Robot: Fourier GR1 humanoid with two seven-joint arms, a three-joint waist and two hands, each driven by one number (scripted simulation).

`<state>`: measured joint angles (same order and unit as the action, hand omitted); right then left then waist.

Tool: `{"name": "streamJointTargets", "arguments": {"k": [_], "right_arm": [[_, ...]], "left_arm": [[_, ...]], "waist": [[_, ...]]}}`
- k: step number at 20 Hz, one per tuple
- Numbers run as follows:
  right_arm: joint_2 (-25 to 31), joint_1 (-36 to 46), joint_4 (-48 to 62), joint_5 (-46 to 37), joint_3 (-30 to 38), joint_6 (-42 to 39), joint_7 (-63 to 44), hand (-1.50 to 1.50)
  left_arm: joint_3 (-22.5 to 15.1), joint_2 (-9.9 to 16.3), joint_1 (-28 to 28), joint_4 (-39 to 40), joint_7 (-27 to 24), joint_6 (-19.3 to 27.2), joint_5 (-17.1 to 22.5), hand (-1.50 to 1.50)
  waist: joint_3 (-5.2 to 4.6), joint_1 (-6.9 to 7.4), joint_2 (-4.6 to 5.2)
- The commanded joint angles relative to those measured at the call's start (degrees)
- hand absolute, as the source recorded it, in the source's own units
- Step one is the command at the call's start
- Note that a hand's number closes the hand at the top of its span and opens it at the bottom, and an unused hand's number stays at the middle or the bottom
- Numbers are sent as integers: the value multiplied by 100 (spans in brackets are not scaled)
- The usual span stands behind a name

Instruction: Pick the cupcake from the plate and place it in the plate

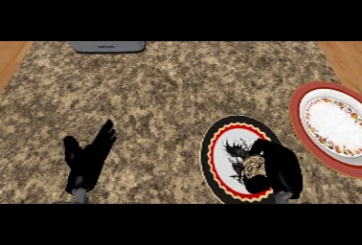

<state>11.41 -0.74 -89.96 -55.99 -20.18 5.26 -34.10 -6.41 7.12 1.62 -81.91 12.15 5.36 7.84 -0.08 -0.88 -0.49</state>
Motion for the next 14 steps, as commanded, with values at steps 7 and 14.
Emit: {"name": "streamJointTargets", "arguments": {"k": [7, 14], "right_arm": [[1415, -1846, -2920, 127, -1622, 991, 2838, 150], [1999, -3587, -4017, 1729, -554, 2436, 3651, 150]], "left_arm": [[277, 144, 122, 139, -76, -9, 100, 0], [220, 132, 100, -82, -24, -87, 124, 0]], "waist": [[11, -329, -70], [25, -150, 7]]}}
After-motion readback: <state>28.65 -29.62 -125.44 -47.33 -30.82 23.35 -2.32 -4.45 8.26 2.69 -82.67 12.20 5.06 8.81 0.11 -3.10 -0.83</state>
